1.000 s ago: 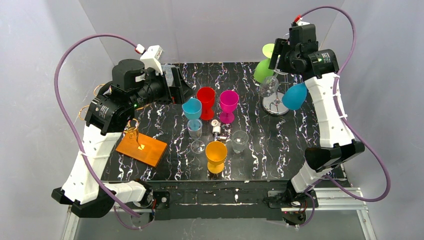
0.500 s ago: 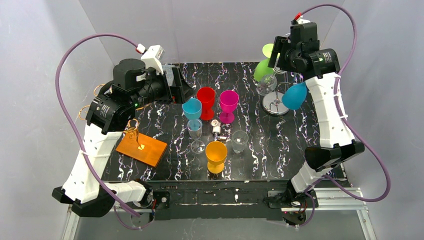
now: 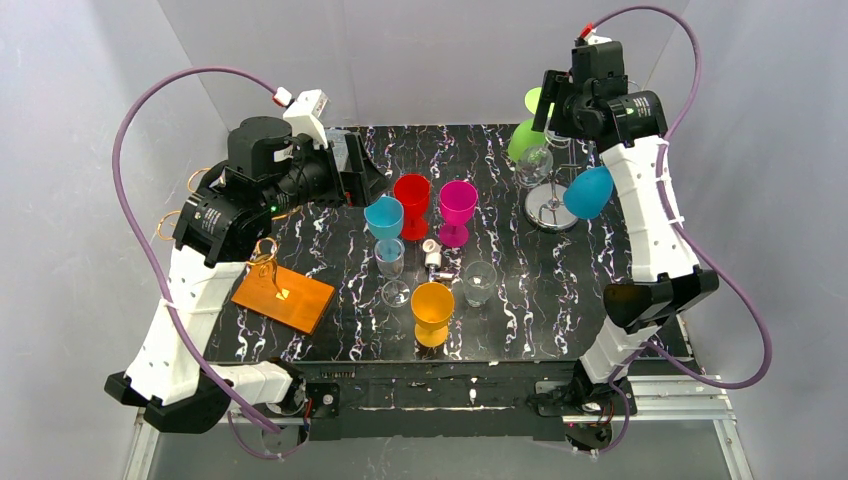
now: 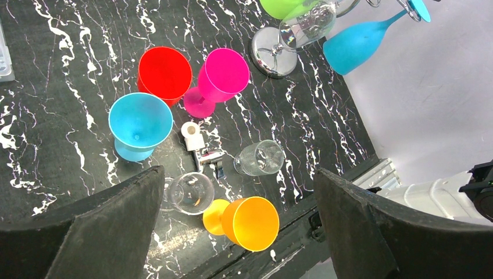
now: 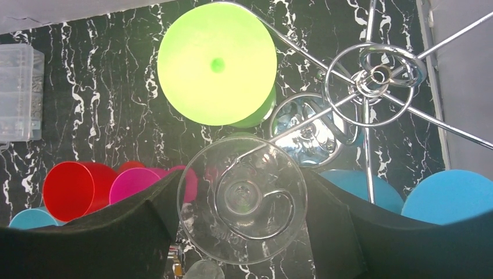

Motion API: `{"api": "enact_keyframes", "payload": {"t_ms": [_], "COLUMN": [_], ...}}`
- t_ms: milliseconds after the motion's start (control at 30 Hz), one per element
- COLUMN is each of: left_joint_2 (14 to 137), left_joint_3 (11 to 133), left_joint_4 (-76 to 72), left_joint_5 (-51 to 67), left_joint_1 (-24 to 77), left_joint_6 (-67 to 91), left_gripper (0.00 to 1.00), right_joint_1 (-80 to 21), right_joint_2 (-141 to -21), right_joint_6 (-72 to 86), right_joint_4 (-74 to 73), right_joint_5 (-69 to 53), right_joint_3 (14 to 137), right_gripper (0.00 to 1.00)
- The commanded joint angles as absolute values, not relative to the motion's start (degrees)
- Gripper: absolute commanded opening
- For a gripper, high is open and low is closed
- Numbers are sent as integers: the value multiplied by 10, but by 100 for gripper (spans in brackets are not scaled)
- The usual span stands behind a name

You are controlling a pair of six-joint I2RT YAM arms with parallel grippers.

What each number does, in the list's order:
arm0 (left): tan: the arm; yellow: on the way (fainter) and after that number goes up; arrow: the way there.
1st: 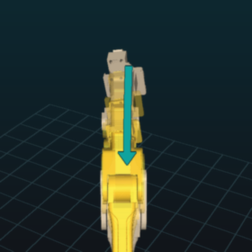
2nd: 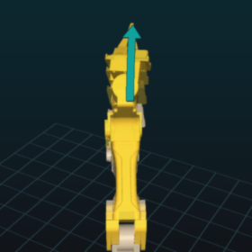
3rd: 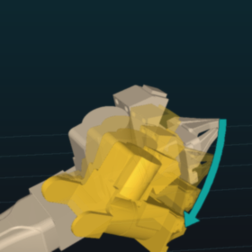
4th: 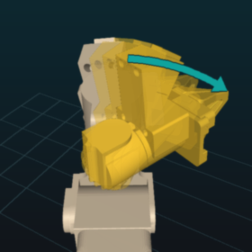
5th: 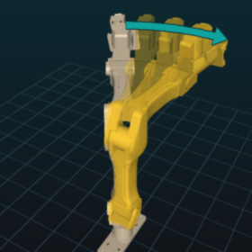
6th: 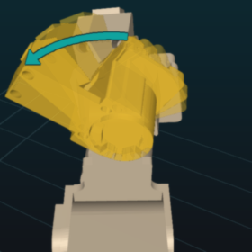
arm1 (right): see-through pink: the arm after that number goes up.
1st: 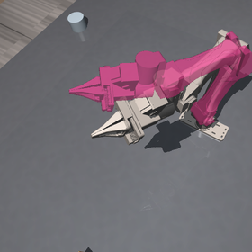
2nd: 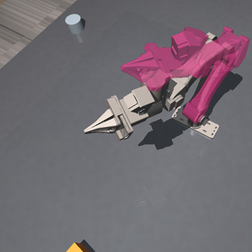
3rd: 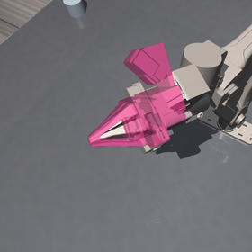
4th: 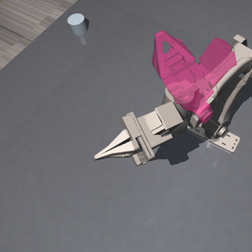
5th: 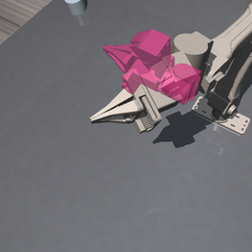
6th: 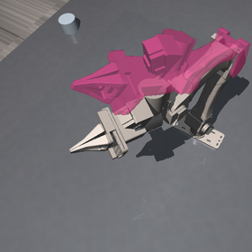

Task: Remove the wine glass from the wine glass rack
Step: Pick up the wine glass from the wine rack.

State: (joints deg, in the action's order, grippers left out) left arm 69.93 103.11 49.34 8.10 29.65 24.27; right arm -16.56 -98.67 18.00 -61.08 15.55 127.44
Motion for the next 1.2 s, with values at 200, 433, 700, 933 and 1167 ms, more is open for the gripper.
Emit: {"api": "enact_keyframes", "payload": {"t_ms": [200, 433, 700, 933, 1167], "left_joint_2": [701, 704, 702, 705, 712], "left_joint_3": [1035, 1034, 1032, 1033, 1034], "left_joint_4": [487, 487, 486, 486, 482], "left_joint_5": [85, 86, 84, 83, 89], "left_joint_1": [298, 298, 299, 300, 305], "left_joint_6": [243, 246, 249, 253, 257], "left_gripper": [98, 98, 98, 98, 98], "right_joint_1": [-163, -163, -163, -163, -163], "right_joint_2": [-984, -979, -967, -954, -937], "right_joint_6": [176, 178, 179, 182, 185], "right_joint_4": [-561, -566, -570, -574, -580], "right_joint_5": [213, 236, 259, 273, 278], "right_joint_3": [1310, 1309, 1302, 1292, 1276], "right_gripper": [43, 43, 42, 41, 40]}}
